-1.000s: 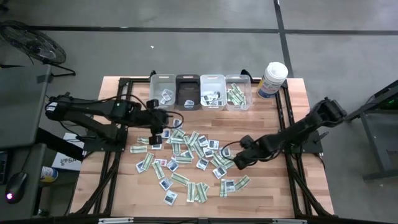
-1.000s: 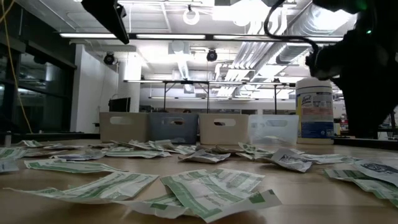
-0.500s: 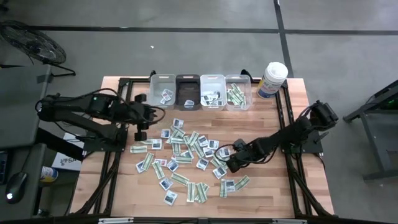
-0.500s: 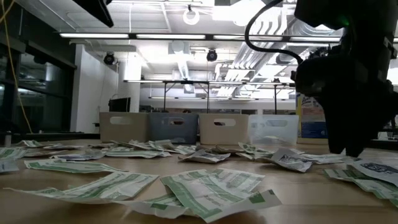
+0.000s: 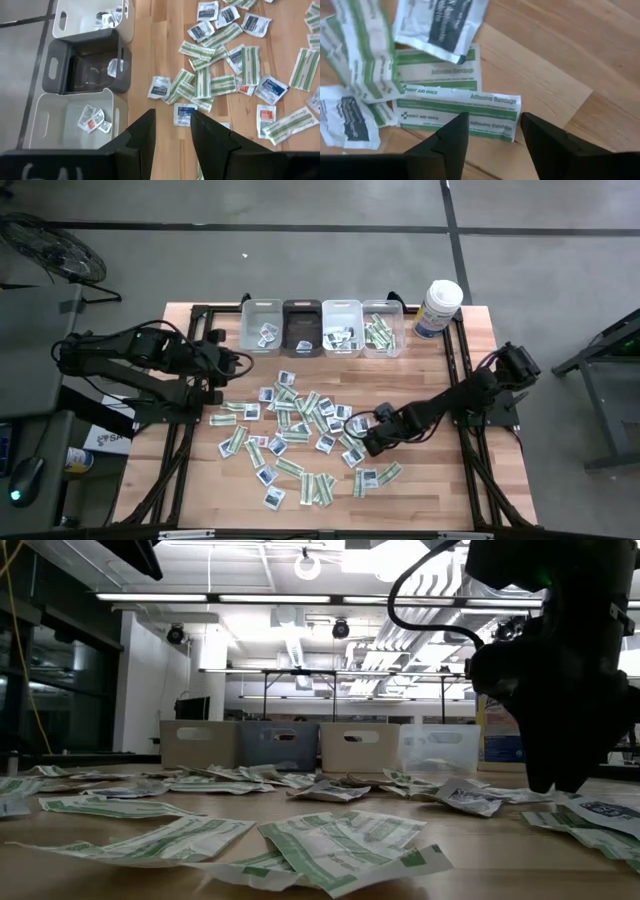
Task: Pick & Place First Aid Supplies
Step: Put the green bandage into the transparent bin
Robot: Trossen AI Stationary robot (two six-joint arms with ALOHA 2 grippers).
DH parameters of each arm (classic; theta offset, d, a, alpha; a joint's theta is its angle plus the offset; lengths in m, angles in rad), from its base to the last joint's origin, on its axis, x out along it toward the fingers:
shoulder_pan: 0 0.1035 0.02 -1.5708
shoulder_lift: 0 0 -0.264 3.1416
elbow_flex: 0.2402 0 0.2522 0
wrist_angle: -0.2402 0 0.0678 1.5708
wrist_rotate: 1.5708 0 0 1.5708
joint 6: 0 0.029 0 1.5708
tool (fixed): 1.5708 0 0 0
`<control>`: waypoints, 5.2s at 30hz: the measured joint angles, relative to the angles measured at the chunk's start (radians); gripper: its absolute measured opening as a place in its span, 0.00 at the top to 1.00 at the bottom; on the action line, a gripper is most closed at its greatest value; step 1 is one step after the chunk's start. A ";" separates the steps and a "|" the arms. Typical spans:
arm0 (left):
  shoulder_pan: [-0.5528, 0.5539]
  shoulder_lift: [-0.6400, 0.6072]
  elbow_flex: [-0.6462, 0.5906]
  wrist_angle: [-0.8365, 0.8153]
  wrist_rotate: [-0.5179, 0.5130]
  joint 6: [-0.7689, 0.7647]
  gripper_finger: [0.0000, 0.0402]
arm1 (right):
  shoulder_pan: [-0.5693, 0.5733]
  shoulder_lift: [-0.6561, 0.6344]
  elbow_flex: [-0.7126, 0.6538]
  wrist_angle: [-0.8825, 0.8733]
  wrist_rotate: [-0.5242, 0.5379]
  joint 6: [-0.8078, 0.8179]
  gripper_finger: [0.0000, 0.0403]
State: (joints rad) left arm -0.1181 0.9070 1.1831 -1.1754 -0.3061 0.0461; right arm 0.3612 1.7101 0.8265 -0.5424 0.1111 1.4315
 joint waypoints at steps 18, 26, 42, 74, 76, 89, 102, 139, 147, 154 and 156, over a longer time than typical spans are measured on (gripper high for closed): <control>0.000 -0.001 0.000 -0.062 -0.001 0.008 0.70 | -0.008 0.000 0.000 -0.060 -0.021 0.053 0.95; 0.000 -0.001 0.000 -0.062 -0.004 0.007 0.70 | 0.004 -0.010 0.000 -0.077 -0.010 0.111 1.00; 0.000 -0.001 0.000 -0.044 0.000 -0.007 0.70 | 0.006 -0.202 0.233 -0.537 0.160 0.139 1.00; 0.000 0.001 0.000 0.016 -0.055 -0.002 0.70 | -0.911 -0.278 0.339 -0.315 0.206 -1.294 1.00; 0.000 0.001 0.000 0.015 -0.055 0.004 0.70 | -0.971 -0.278 0.336 -0.280 0.134 -1.433 1.00; 0.000 0.001 0.000 0.013 0.024 0.012 0.70 | -1.161 -0.171 0.336 -0.120 -0.190 -1.983 1.00; 0.000 0.001 0.000 0.014 0.039 0.010 0.70 | -1.158 -0.061 0.336 -0.073 -0.085 -2.150 1.00; 0.000 0.001 0.000 0.014 0.035 0.058 0.70 | -1.006 -0.342 0.338 -0.244 -0.280 -1.202 0.65; 0.000 0.001 0.000 0.014 0.037 0.131 0.70 | -0.760 -0.441 0.338 -0.247 -0.220 -0.970 0.67; 0.000 0.001 0.000 0.014 0.099 0.185 0.70 | -0.529 -0.435 0.338 -0.270 -0.114 -0.754 0.67; 0.000 0.001 0.000 0.013 0.119 0.188 0.70 | -0.468 -0.433 0.338 -0.290 -0.080 -0.700 0.67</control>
State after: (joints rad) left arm -0.1181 0.9077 1.1831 -1.1622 -0.1874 0.2337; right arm -0.1067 1.2769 1.1641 -0.8319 0.0314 0.7317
